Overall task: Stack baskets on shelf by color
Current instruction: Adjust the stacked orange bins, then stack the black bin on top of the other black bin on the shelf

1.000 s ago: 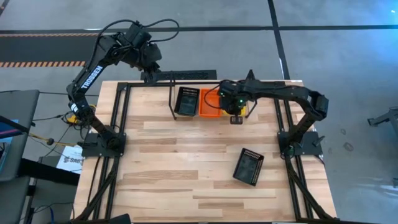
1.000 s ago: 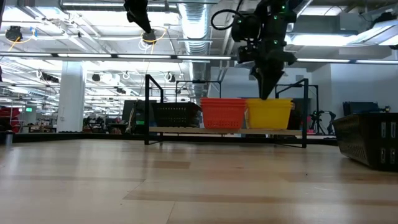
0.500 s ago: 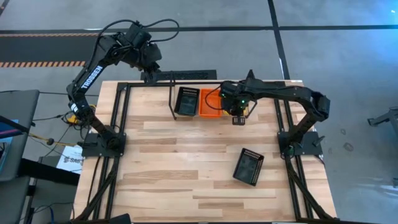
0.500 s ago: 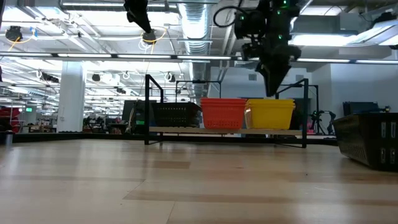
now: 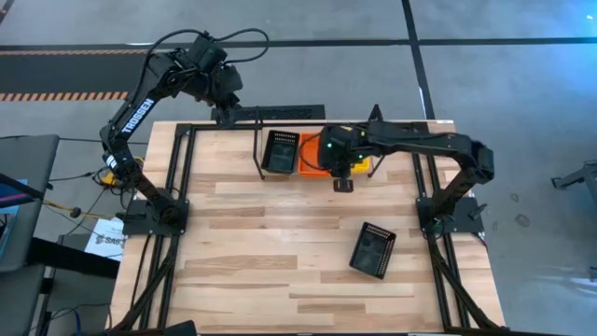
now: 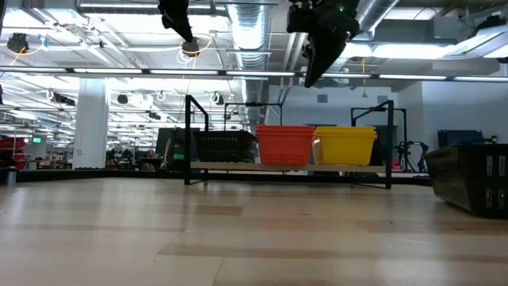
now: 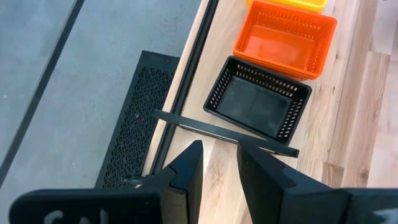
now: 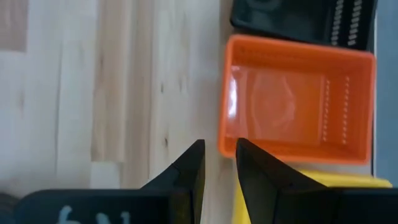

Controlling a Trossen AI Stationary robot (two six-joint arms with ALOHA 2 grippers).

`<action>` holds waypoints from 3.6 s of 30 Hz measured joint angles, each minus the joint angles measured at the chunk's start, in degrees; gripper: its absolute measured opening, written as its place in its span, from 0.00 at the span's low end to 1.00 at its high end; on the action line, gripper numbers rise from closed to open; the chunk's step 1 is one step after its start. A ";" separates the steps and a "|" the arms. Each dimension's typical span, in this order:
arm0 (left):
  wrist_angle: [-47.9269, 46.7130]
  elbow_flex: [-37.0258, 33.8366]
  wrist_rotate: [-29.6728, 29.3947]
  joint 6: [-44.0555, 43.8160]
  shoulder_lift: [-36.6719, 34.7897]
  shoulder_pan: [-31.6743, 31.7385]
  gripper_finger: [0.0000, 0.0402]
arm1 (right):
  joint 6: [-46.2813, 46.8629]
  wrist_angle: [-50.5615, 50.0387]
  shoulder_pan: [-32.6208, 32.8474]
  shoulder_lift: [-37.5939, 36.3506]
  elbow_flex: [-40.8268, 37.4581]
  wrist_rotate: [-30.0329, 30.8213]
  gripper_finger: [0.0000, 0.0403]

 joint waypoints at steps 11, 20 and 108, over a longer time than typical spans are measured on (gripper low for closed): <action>0.00 0.00 0.03 0.02 0.00 0.00 0.22 | 2.94 2.99 2.82 0.27 0.00 -0.18 0.28; -0.86 0.00 0.03 0.03 0.01 0.00 0.22 | 6.70 5.36 1.95 3.81 0.08 -1.64 0.46; -0.91 0.00 0.03 2.64 0.02 0.00 0.22 | 55.83 -25.36 17.48 -15.17 -10.34 5.11 0.01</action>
